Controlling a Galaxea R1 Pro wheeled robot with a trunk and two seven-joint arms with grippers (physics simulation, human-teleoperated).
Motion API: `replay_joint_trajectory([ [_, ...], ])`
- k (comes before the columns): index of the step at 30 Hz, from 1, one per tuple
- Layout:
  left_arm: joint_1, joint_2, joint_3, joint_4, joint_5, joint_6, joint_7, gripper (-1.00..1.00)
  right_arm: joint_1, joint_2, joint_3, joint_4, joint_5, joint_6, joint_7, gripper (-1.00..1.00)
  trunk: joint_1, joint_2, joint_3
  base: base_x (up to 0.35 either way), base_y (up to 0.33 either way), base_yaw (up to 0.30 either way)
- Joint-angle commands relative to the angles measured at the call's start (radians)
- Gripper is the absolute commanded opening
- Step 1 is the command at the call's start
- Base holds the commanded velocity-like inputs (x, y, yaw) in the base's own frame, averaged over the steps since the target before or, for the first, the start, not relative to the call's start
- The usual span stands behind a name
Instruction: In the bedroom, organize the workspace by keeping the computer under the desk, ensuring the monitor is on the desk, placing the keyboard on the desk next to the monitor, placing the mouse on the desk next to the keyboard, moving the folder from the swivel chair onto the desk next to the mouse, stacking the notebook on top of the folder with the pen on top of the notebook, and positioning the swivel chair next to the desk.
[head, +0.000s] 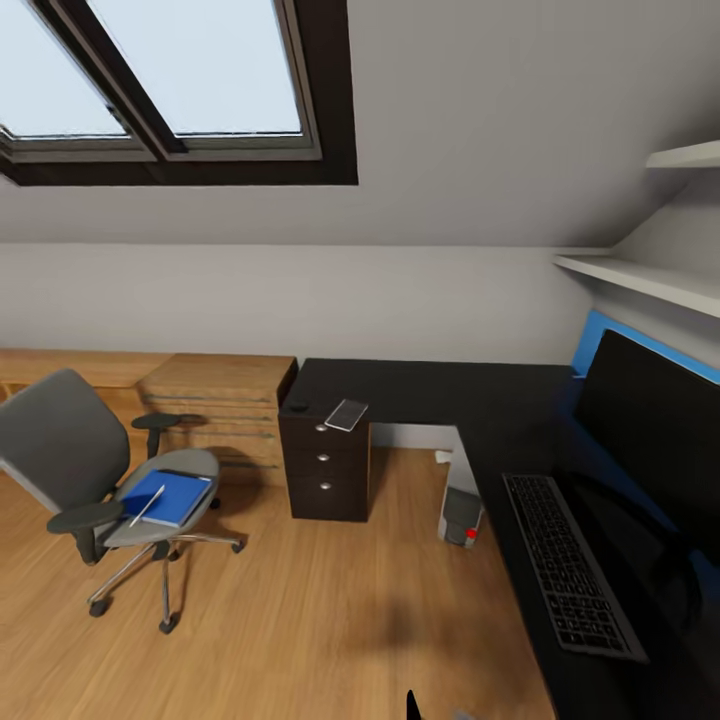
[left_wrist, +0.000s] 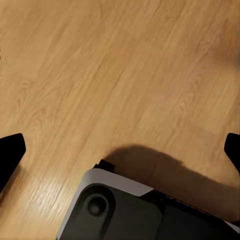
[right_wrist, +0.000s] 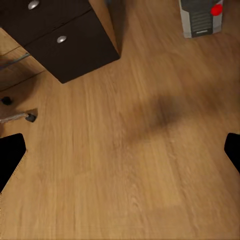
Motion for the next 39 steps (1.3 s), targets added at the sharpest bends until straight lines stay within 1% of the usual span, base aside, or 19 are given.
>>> replay_joint_trajectory([
  [1, 0.0, 0.0, -0.002, -0.003, 0.006, 0.004, 0.007, 1.0, -0.001, 0.0, 0.003, 0.002, -0.011, -0.008, 0.008, 1.0, 0.001, -0.002, -0.001, 0.329, 0.0, 0.191],
  [5, 0.0, 0.0, -0.002, -0.003, 0.006, 0.004, 0.007, 1.0, -0.001, 0.0, 0.004, 0.002, -0.011, -0.042, 0.008, 1.0, 0.001, -0.002, 0.003, 0.329, 0.0, 0.192],
  [8, 0.0, 0.0, -0.002, -0.003, 0.007, 0.004, 0.007, 1.0, -0.001, 0.0, 0.005, 0.003, -0.011, -0.054, 0.008, 1.0, 0.001, -0.002, 0.007, 0.329, 0.0, 0.193],
  [17, 0.0, 0.0, -0.002, -0.003, 0.007, 0.004, 0.007, 1.0, -0.001, 0.0, 0.006, 0.021, -0.011, -0.063, 0.008, 1.0, 0.001, -0.002, 0.016, 0.329, 0.0, 0.193],
  [39, 0.0, 0.0, -0.002, 0.005, 0.006, 0.004, 0.007, 1.0, -0.001, 0.001, 0.006, 0.023, -0.011, -0.081, 0.008, 1.0, 0.001, -0.002, 0.04, 0.33, 0.0, 0.202],
])
